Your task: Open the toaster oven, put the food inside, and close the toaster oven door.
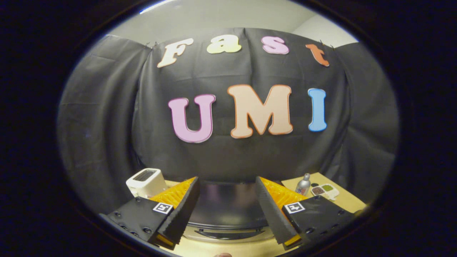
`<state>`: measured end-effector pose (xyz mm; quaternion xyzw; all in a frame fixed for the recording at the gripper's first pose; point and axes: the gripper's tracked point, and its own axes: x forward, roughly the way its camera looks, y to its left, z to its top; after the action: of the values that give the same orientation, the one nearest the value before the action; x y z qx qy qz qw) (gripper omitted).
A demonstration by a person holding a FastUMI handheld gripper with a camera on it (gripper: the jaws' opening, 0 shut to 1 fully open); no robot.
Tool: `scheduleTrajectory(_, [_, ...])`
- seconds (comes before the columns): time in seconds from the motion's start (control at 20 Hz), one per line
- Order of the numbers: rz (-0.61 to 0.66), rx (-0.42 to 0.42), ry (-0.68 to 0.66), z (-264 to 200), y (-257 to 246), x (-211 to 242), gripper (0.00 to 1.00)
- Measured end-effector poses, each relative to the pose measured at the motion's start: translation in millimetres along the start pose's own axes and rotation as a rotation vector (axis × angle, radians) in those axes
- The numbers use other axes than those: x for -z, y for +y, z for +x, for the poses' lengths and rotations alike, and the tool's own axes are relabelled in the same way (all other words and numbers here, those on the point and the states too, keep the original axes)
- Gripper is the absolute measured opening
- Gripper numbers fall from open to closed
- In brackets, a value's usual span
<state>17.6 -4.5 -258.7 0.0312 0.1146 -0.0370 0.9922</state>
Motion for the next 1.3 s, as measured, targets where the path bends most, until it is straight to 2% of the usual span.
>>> scheduleTrajectory(0.25, [-0.002,0.028,0.139,14,-5,78,0.97])
scheduleTrajectory(0.4, [-0.035,0.016,0.188,12,-2,103,0.98])
scheduleTrajectory(1.3, [-0.031,0.027,0.197,-14,-7,112,0.98])
